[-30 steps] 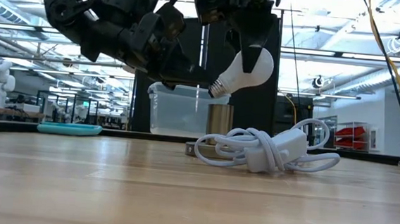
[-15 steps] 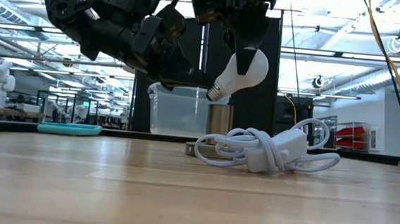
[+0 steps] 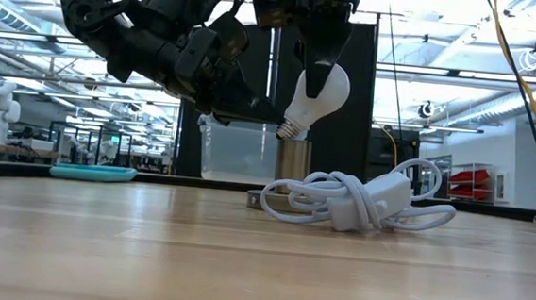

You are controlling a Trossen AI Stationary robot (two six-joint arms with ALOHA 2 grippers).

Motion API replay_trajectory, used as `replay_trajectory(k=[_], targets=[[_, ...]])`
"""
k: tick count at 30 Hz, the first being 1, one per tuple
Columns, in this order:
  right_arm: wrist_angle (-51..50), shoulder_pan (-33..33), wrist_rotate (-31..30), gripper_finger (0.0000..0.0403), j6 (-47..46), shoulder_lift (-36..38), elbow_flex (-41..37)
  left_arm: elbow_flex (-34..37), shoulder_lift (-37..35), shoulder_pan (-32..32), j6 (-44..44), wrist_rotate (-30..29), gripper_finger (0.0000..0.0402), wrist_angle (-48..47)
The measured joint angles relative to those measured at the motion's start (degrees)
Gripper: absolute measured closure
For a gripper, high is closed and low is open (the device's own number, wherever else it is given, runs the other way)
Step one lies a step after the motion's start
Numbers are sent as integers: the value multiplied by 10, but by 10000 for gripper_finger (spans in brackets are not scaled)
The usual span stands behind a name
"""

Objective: Screw lightbulb
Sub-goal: Insert the light bulb into the lamp

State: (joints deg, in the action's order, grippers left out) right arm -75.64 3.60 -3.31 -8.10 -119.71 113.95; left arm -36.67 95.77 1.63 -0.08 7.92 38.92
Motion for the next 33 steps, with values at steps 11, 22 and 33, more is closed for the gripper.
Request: replay_trajectory(k=[11,22,33], targets=[[6,-2,0,138,4,0,1,0,0,0,0,-8,401,0],[28,-3,0,138,13,0,1,0,0,0,-2,-9,401,-7],[52,-4,1,138,9,1,1,-13,1,0,-4,-11,401,-34]])
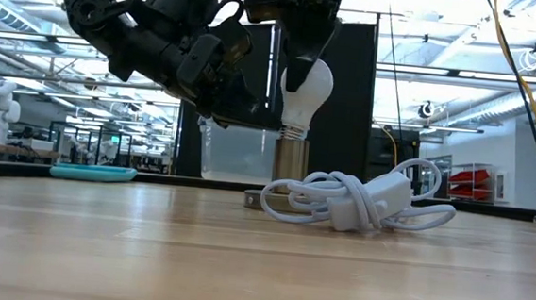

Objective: Screw lightbulb
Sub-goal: Insert the light bulb into the lamp

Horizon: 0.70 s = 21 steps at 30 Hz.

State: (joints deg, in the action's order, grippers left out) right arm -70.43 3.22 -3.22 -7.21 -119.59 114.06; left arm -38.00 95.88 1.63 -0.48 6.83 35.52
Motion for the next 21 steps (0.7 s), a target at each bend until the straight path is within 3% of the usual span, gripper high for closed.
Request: replay_trajectory(k=[21], targets=[[8,-1,3,138,-17,-21,1,-1,0,1,-1,0,401,-26]])
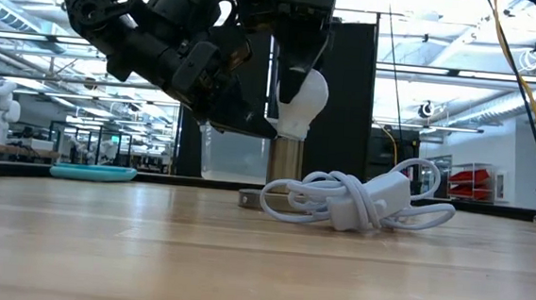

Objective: Screw lightbulb
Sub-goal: Insert the light bulb into the lamp

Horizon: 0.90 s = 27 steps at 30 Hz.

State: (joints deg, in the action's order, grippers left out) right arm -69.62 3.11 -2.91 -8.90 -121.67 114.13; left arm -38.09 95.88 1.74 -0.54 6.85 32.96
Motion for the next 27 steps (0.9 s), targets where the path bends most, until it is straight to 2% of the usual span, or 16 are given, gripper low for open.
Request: replay_trajectory(k=[16,27], targets=[[34,-15,23,138,-16,-1,0,0,0,4,6,1,401,-3],[34,-15,19,138,-32,-1,0,-3,-15,17,20,26,401,-38]])
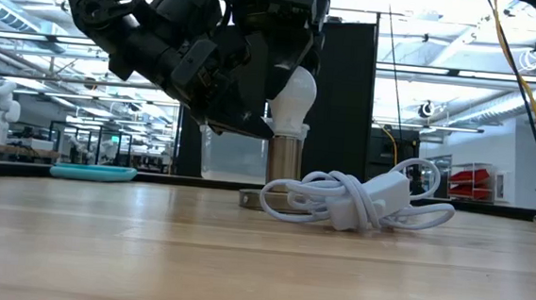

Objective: Screw lightbulb
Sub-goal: Insert the light bulb into the lamp

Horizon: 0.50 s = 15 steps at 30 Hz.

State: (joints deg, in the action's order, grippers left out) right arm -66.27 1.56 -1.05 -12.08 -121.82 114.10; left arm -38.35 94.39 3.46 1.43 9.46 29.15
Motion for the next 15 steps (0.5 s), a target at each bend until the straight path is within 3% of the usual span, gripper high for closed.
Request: replay_trajectory(k=[4,15], targets=[[-6,1,-4,138,-6,0,0,0,-28,2,0,-11,390,-35],[7,0,-6,125,-36,-1,-1,1,-38,2,2,-15,302,-62]])
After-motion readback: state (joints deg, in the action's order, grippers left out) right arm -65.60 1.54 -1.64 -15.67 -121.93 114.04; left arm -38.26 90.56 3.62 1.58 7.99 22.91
